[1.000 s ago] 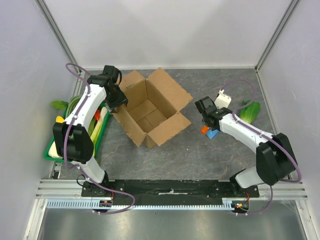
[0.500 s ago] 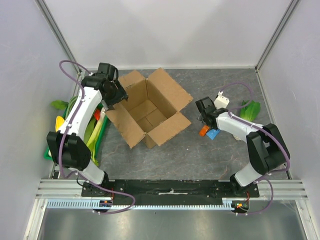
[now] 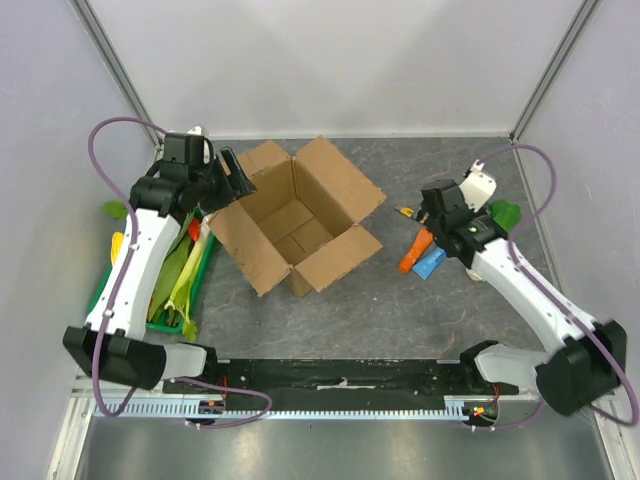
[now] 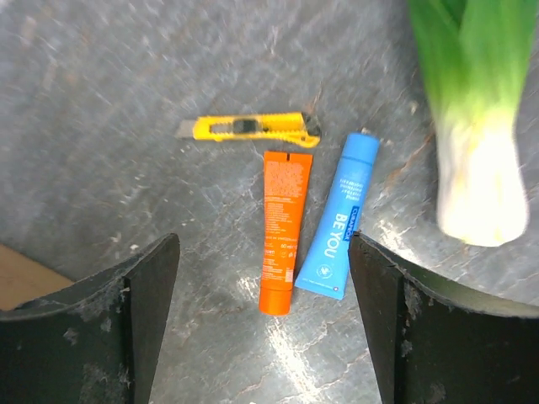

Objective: Unpack the express box

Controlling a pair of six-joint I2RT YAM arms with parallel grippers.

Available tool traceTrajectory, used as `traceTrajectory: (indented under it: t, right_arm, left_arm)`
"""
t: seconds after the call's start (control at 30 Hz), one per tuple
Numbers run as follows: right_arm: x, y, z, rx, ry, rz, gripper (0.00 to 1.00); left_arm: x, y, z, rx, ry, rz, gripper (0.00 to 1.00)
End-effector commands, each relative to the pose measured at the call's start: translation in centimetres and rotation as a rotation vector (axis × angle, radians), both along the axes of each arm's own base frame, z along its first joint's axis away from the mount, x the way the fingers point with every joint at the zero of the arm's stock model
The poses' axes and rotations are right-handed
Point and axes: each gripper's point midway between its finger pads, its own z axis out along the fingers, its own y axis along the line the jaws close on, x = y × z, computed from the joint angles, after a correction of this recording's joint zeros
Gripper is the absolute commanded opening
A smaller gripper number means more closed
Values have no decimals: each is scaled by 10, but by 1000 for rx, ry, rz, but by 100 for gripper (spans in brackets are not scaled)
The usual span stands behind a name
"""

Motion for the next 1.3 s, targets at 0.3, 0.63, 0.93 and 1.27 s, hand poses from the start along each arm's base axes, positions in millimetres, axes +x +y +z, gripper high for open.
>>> traceTrajectory:
  t: [0.3,0.63,0.93,1.27]
  right_arm:
    - [-91,-93,202,-191,-379,-89,88]
    - [-164,-145,272,-137,-596,-269,86]
    - [-191,-154,288,-122,-634,-239,87]
    - [-194,-152,290,-125,-625,-209,86]
  left_arm:
    - [-64,-18,82,-85,-330,-222,80]
    - [-131,-5,108,-181,-430,-135,86]
    - [-172,9,117,-136,-458,-133,88]
    - [-184,14,112,-112,-429,-129,89]
